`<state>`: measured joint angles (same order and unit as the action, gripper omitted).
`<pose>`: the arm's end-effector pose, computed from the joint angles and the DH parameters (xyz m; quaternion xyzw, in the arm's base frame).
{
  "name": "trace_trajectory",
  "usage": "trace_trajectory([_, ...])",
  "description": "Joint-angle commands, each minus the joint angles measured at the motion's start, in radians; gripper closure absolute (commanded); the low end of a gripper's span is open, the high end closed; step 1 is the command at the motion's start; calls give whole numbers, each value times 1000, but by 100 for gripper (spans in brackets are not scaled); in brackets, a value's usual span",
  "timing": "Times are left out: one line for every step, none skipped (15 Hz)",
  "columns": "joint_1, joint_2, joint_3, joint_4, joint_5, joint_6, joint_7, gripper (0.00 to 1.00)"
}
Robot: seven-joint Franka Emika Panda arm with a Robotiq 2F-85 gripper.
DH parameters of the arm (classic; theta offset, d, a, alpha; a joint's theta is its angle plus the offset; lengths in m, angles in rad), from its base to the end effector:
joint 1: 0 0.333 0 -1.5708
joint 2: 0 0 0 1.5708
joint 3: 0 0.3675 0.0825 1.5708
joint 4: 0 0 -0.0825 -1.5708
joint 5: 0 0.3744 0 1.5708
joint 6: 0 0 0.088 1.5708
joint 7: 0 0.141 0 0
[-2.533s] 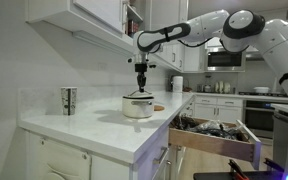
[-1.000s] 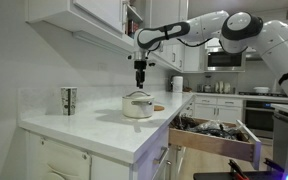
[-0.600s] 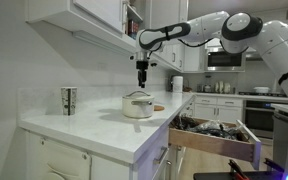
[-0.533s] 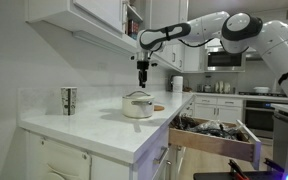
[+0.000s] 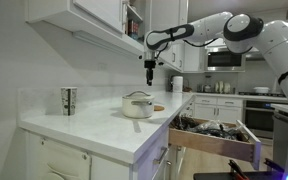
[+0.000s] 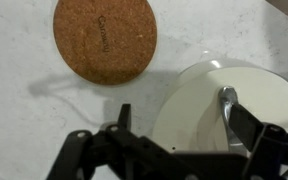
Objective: Put the lid on the pot
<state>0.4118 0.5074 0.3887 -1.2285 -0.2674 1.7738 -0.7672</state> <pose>0.5709 0.4465 0.5149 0.7096 0.7025 0.0364 0.0395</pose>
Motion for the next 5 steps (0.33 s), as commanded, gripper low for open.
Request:
trace_trajectory([-9, -3, 0, 0, 0, 0, 11, 0])
trace_trajectory([-14, -3, 0, 0, 0, 0, 10, 0])
trace_trajectory([-14, -1, 0, 0, 0, 0, 10, 0])
trace_trajectory([-14, 0, 0, 0, 0, 0, 10, 0])
trace_trajectory([-11, 1, 0, 0, 0, 0, 10, 0])
